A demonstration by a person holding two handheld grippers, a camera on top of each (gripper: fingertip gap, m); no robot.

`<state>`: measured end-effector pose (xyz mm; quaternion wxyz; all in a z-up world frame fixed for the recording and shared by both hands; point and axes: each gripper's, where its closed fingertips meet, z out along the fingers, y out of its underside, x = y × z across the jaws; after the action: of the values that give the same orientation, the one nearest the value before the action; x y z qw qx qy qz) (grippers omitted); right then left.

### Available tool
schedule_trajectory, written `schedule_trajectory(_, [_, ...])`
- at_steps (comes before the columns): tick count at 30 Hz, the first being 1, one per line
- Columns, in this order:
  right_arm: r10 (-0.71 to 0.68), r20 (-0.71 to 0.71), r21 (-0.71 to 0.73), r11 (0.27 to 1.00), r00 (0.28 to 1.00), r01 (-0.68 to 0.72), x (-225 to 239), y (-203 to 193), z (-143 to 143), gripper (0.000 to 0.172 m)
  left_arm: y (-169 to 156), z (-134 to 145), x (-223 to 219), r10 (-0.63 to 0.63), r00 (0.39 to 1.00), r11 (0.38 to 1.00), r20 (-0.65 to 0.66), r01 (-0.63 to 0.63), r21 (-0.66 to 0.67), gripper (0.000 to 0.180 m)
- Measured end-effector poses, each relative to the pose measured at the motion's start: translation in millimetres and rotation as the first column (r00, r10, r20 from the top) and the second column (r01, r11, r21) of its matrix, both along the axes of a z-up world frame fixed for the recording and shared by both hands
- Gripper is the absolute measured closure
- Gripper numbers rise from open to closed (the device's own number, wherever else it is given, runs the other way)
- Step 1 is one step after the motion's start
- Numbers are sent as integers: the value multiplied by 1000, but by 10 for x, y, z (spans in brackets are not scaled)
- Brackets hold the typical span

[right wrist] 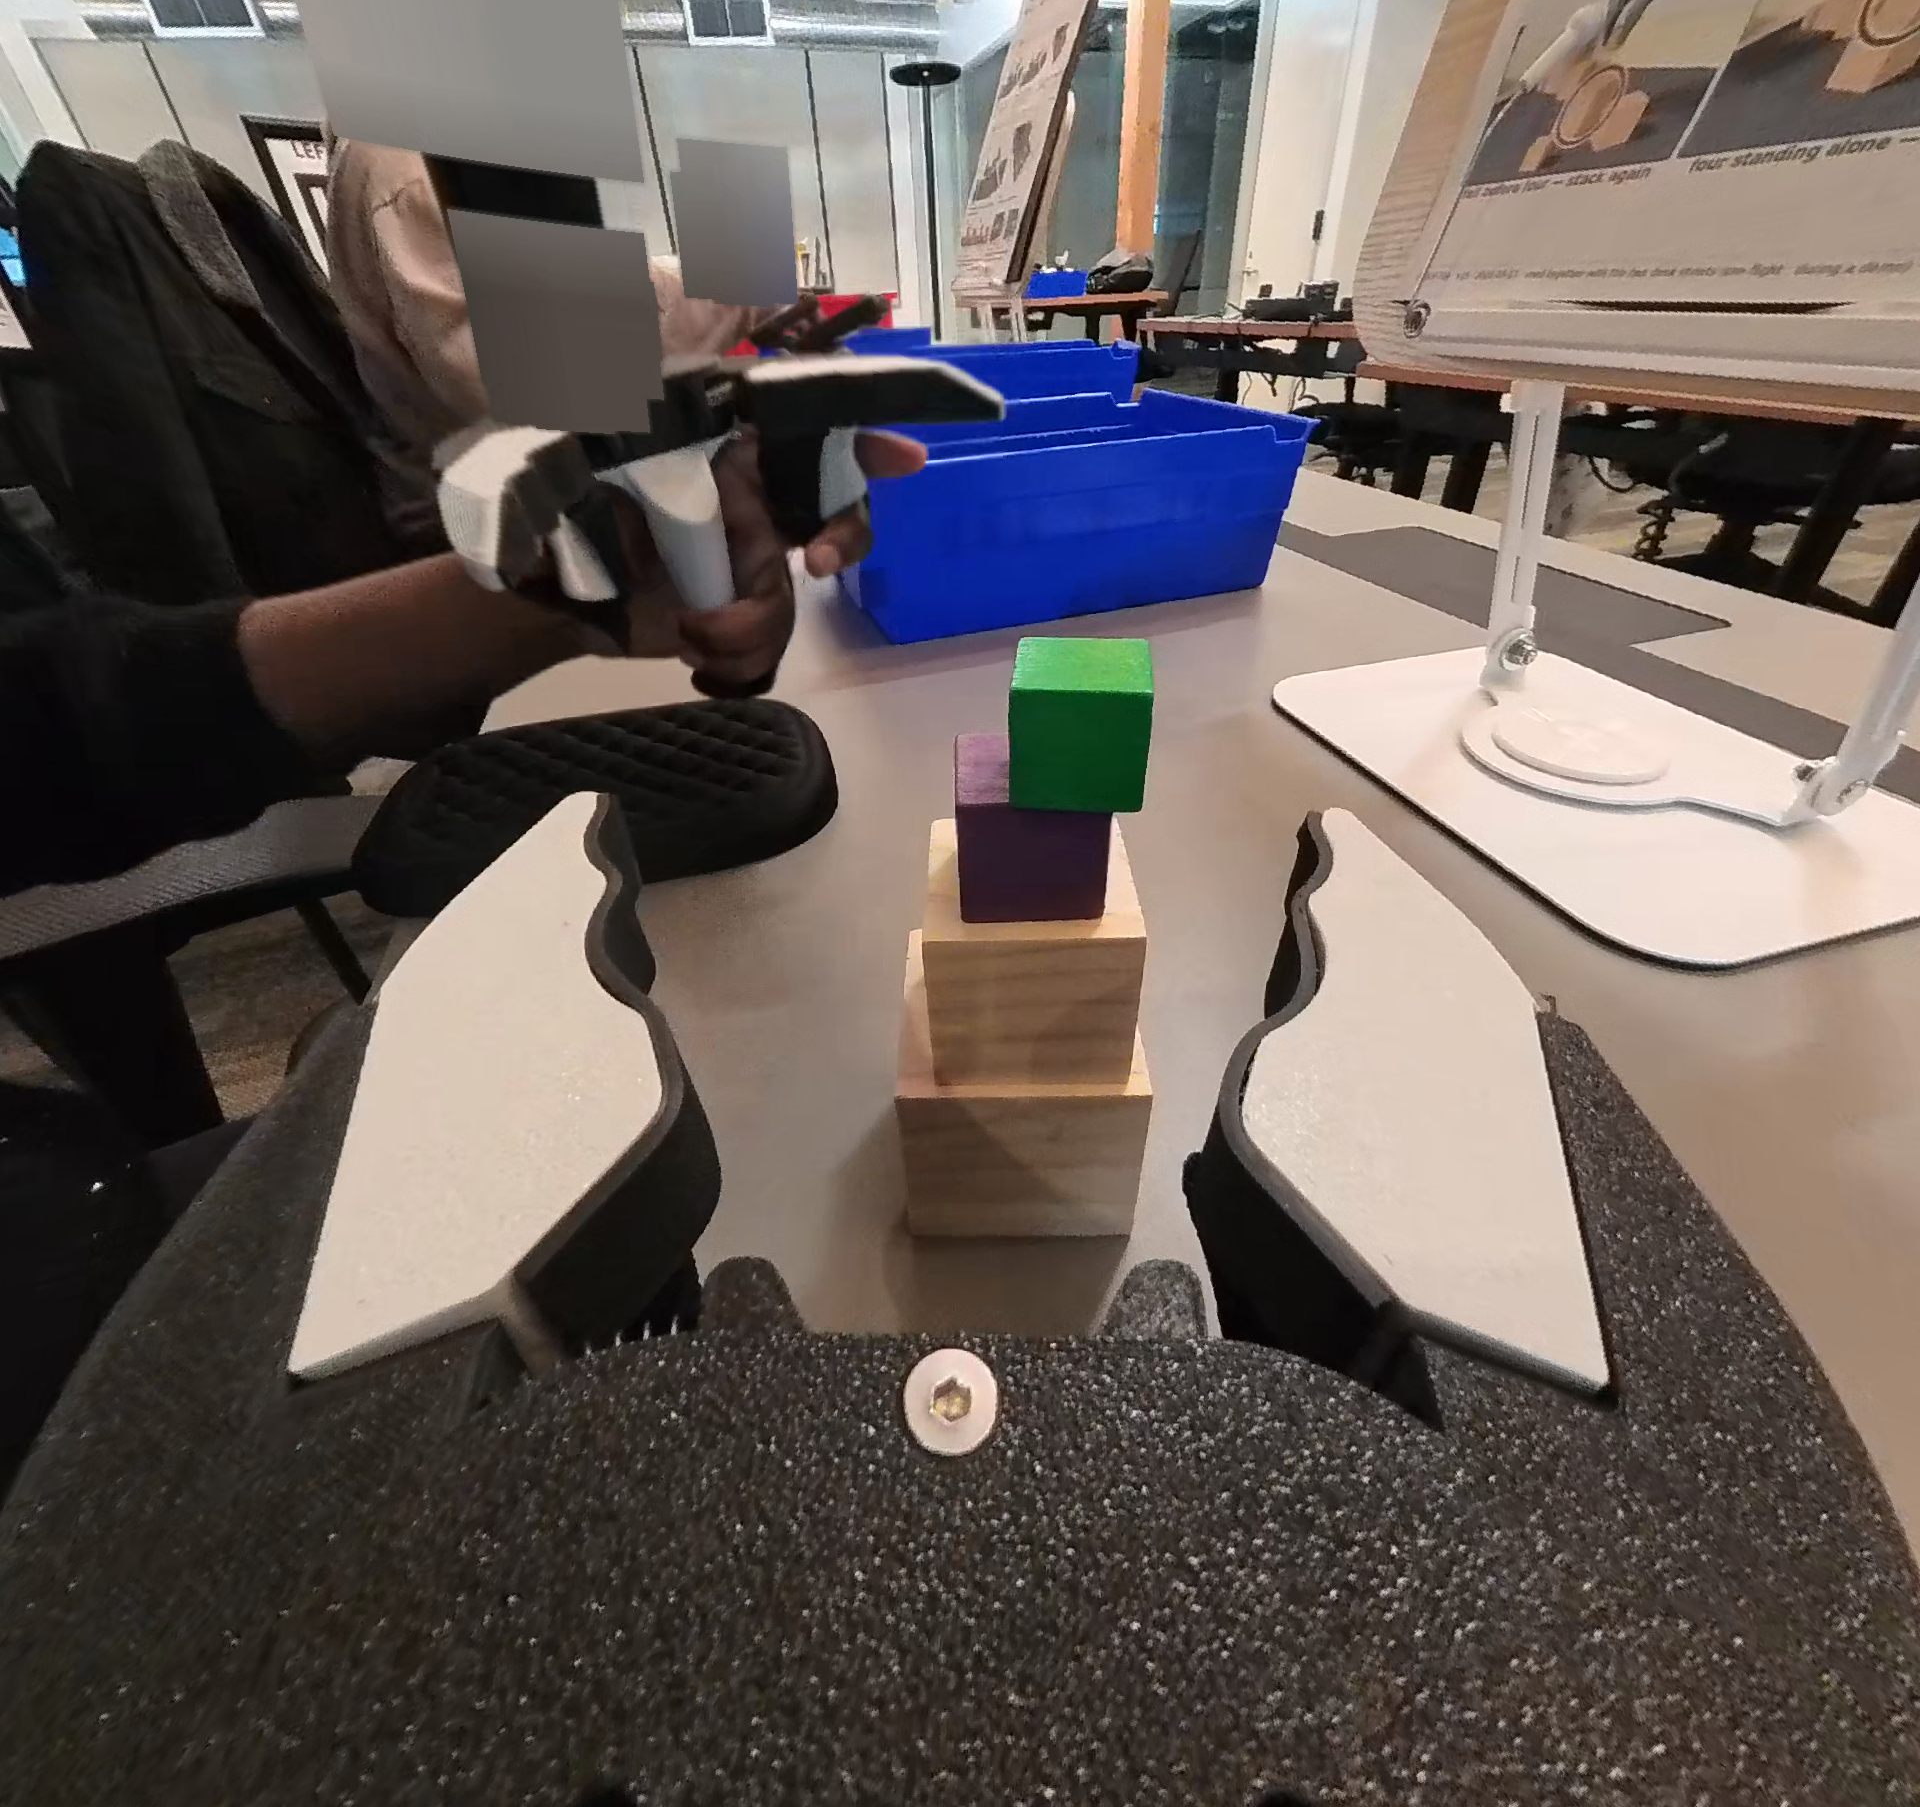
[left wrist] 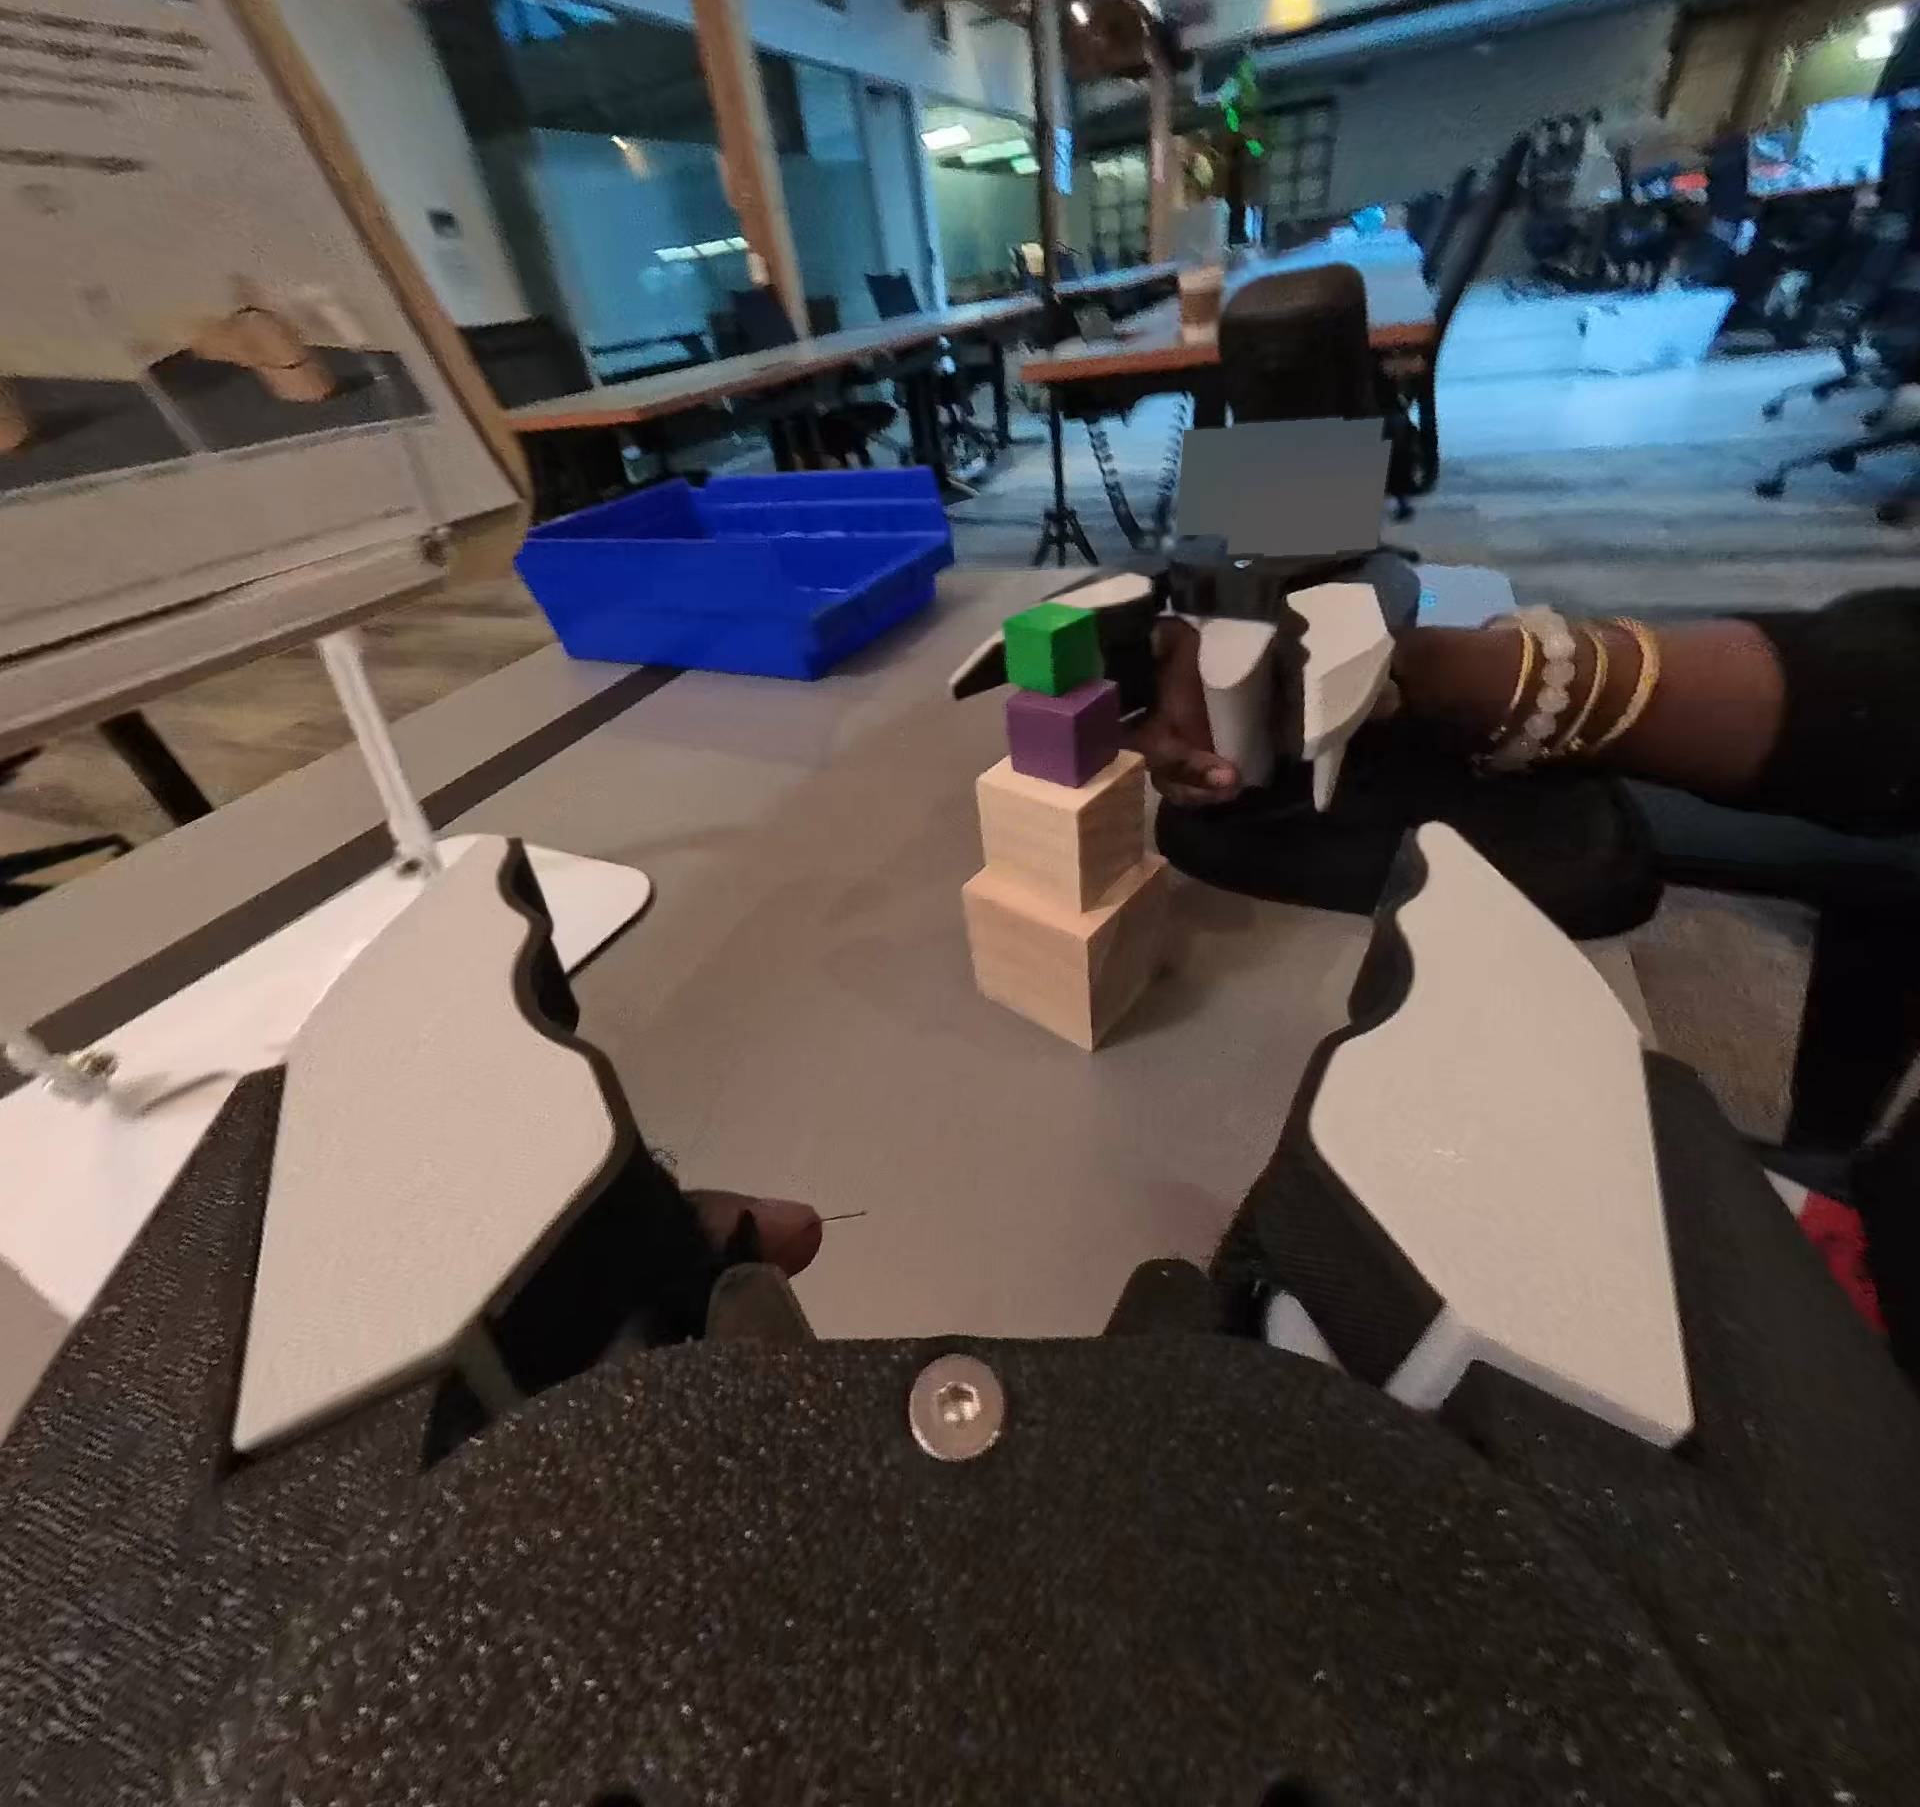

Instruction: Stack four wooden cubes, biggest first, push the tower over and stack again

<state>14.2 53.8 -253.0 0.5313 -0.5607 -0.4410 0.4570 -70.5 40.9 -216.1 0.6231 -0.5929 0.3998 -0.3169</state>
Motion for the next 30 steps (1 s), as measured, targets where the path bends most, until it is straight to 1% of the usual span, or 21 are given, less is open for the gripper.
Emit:
schedule_trajectory(2, [-3, -3, -1, 1000, 1000, 3, 3, 4, 4, 55, -41, -22, -117, 23, 997, 1000, 69, -24, 14, 35])
schedule_trajectory(5, [-3, -3, -3, 1000, 1000, 3, 4, 7, 3, 55, -114, -123, -220, 30, 994, 999, 109, -34, 35, 36])
schedule_trajectory(7, [-2, -3, -6, 1000, 1000, 2, 3, 8, 3, 55, -148, -57, -291, 33, 984, 997, 174, -44, 64, 36])
schedule_trajectory(9, [-1, -3, -5, 1000, 1000, 1, 3, 7, 3, 55, -145, -28, -347, 39, 977, 998, 210, -50, 49, 38])
schedule_trajectory(11, [0, -8, -10, 1000, 1000, 0, 6, 10, 10, 55, -138, -48, -356, 37, 976, 998, 215, -45, 35, 39])
schedule_trajectory(17, [0, -14, -24, 1000, 1000, 0, 13, 23, 13, 56, -137, -121, -289, 21, 987, 1000, 159, -25, 20, 43])
schedule_trajectory(21, [-5, 9, -30, 1000, 1000, 5, -6, 33, -15, 56, -138, -159, -260, 17, 991, 1000, 134, -19, 15, 43])
schedule_trajectory(24, [-3, -18, -15, 1000, 1000, 2, 19, 16, 22, 56, -133, -191, -237, 15, 993, 1000, 114, -16, 8, 43])
schedule_trajectory(30, [-7, -38, -42, 999, 999, 5, 40, 43, 38, 56, -134, -170, -266, 18, 990, 1000, 138, -19, 9, 43])
